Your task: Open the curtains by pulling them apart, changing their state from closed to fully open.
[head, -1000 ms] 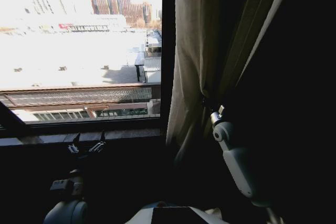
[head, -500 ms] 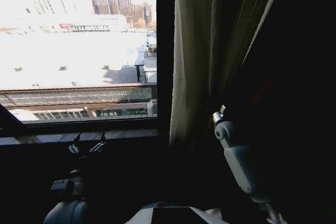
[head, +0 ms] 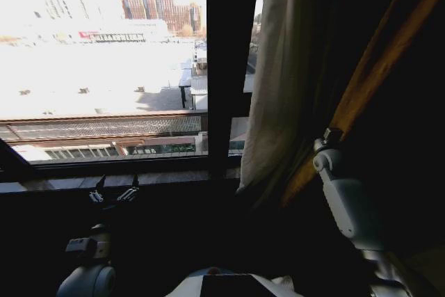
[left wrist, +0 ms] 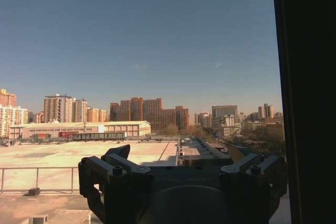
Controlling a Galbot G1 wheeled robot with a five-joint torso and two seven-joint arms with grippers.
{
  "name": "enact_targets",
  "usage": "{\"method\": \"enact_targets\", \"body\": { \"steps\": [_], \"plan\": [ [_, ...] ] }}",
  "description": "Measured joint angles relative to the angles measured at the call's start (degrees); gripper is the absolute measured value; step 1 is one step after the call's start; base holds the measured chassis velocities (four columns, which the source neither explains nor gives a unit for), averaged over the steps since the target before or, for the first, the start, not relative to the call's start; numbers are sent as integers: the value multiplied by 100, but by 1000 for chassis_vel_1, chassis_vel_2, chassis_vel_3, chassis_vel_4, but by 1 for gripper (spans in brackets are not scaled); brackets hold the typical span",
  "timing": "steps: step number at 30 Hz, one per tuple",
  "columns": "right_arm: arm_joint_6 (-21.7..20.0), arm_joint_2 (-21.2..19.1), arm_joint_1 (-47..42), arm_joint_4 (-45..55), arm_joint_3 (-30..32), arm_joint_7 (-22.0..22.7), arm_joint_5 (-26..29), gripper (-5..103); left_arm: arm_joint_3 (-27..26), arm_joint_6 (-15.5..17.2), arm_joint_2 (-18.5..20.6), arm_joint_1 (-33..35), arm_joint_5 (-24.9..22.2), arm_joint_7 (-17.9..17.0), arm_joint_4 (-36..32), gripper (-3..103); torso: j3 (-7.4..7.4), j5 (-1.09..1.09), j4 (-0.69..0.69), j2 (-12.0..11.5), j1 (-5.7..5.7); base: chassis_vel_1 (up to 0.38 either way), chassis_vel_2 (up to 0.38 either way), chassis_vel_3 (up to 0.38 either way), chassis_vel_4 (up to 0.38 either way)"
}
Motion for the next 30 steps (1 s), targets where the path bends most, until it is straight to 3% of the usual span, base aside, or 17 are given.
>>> {"method": "enact_targets", "body": {
  "steps": [17, 21, 24, 26, 29, 30],
  "plan": [
    [-30, 19, 384, -1021, 421, 464, -420, -3, -12, -81, -51, 5, -5, -3, 50, 100, 0, -1, 0, 0, 0, 0, 0, 0, 0],
    [-31, -13, 275, -866, 422, 460, -427, 7, -10, -83, -63, 8, 6, -3, 39, 100, 0, 1, -1, -1, 0, 0, 0, 0, 0],
    [-32, -28, -161, -156, 377, 53, -322, 24, 3, -82, -78, -5, 21, -3, 31, 100, 0, 1, -3, 0, 0, 0, 0, 0, 0],
    [-33, -26, -232, -34, 365, -11, -292, 24, 5, -81, -81, -6, 23, -3, 30, 100, 0, 0, -2, 0, 0, 0, 0, 0, 0],
    [-82, 95, -848, 993, 248, -366, -165, 40, 6, -59, -90, -16, 30, -6, 29, 100, 0, -3, 0, 0, 0, 0, 0, 0, 0],
    [-82, 95, -848, 993, 248, -366, -165, 40, 6, -59, -90, -16, 30, -6, 29, 100, 0, -3, 0, 0, 0, 0, 0, 0, 0]
  ]
}}
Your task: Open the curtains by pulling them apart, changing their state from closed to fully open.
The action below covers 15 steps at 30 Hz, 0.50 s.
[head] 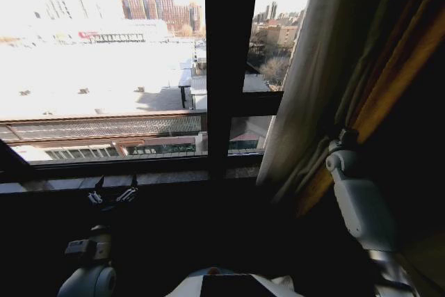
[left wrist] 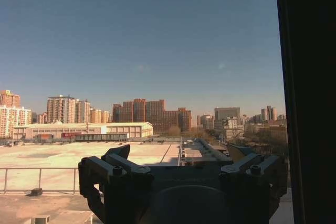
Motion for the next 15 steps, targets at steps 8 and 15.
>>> {"method": "enact_targets", "body": {
  "steps": [8, 15],
  "plan": [
    [-140, 466, -1190, 1527, -317, 1, 46, 73, -6, 34, -3, -26, 0, -16, 8, 100, 0, 1, -1, 0, 0, 0, 0, 0, 0],
    [-137, 652, -1919, 2187, -447, 9, -152, 94, 23, 40, -95, -36, 6, -27, 35, 100, -1, 0, -1, 0, 0, 0, 0, 0, 0]
  ]
}}
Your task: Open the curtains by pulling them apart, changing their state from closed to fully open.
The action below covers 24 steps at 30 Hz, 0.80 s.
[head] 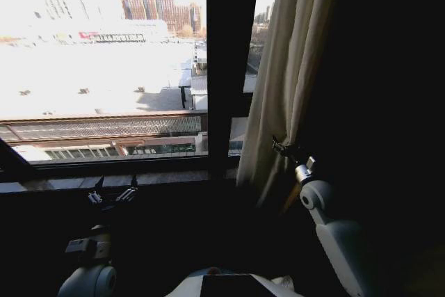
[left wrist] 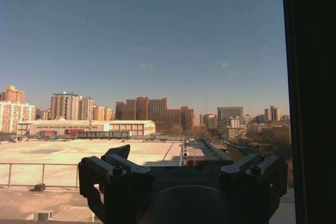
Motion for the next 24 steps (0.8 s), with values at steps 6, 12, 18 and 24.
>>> {"method": "enact_targets", "body": {
  "steps": [6, 12, 18, 24],
  "plan": [
    [245, 191, -509, 174, -80, 3, -414, 100, 52, 4, -84, -16, 61, -2, 14, 100, 0, 2, 0, 0, 0, 0, 0, 0, 0],
    [386, 226, -699, 117, -21, 58, -556, 100, 84, 38, -192, -32, 124, -2, 8, 100, 1, 2, 1, 0, 0, 0, 0, 0, 0],
    [380, 209, -759, 123, -5, 66, -559, 100, 102, 45, -233, -48, 169, 0, 43, 100, 1, 2, 1, 0, 0, 0, 0, 0, 0],
    [358, 282, -692, 141, -102, 173, -615, 100, 104, 60, -239, -40, 178, 9, 41, 100, 1, 2, 1, 0, 0, 0, 0, 0, 0]
  ]
}}
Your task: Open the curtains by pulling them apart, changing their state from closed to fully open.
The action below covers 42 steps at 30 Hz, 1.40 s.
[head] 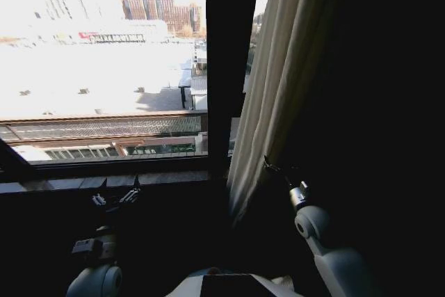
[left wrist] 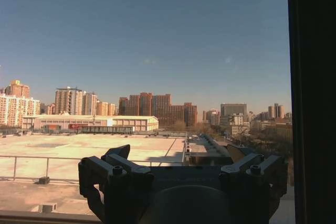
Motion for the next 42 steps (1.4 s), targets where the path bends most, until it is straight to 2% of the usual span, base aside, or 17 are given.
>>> {"method": "enact_targets", "body": {
  "steps": [8, 17, 42],
  "plan": [
    [37, 17, -4, 6, -145, 14, -246, 100, 18, -4, -29, 4, 3, 8, 21, 100, 0, 0, -1, -1, 1, 28, 24, -25, -19],
    [44, 20, 90, -49, -320, 12, -367, 100, -16, -63, -92, 52, 19, 9, 16, 100, 0, 0, -1, 0, 1, 168, 152, -175, -170],
    [75, -55, -38, 119, -345, -12, -558, 100, -31, -118, -215, 95, 97, 12, -99, 100, 0, 0, -1, -1, 1, 331, 335, -335, -329]
  ]
}}
